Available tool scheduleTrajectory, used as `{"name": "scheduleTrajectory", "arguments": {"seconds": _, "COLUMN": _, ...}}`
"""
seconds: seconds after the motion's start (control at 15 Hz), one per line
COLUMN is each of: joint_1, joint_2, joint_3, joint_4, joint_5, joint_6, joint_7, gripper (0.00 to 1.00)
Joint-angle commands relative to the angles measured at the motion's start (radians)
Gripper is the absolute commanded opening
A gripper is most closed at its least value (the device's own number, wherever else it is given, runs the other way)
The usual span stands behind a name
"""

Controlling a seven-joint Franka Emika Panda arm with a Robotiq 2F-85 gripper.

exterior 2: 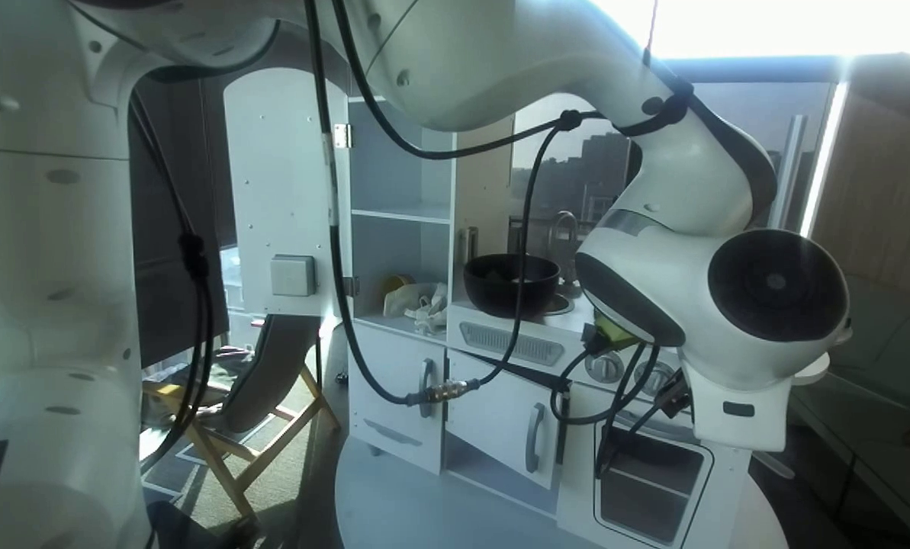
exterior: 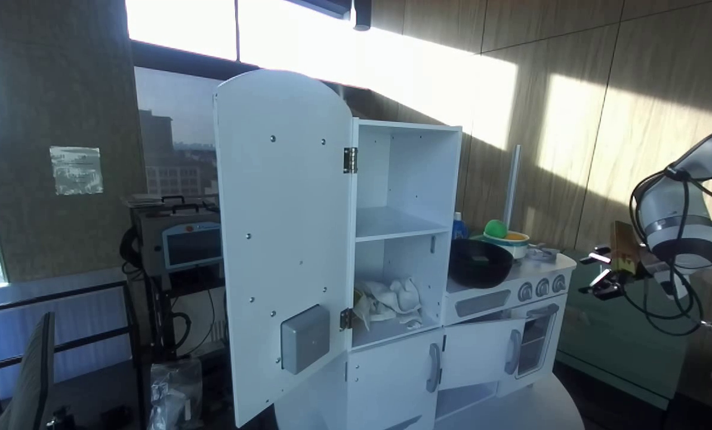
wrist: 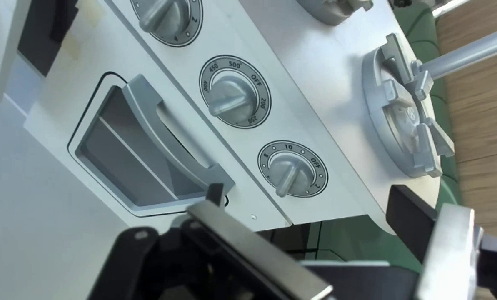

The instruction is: Turn the knobs on the toy stove

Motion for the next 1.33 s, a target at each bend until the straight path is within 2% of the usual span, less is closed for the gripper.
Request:
{"name": "scheduleTrajectory", "arguments": {"seconds": 0.0, "joint_1": 0.015, "joint_2": 0.019, "joint_3": 0.003, "joint_4": 0.003, "joint_5": 0.076, "joint_6": 0.004, "joint_7": -0.019, "gripper": 1.0}}
{"name": "scheduleTrajectory", "arguments": {"seconds": 0.33, "joint_1": 0.039, "joint_2": 0.08, "joint_3": 0.016, "joint_4": 0.025, "joint_5": 0.137, "joint_6": 0.034, "joint_7": -0.017, "gripper": 1.0}}
{"name": "scheduleTrajectory", "arguments": {"seconds": 0.87, "joint_1": 0.031, "joint_2": 0.162, "joint_3": 0.008, "joint_4": 0.079, "joint_5": 0.275, "joint_6": 0.042, "joint_7": -0.027, "gripper": 1.0}}
{"name": "scheduleTrajectory", "arguments": {"seconds": 1.27, "joint_1": 0.016, "joint_2": 0.209, "joint_3": 0.005, "joint_4": 0.128, "joint_5": 0.307, "joint_6": 0.01, "joint_7": 0.016, "gripper": 1.0}}
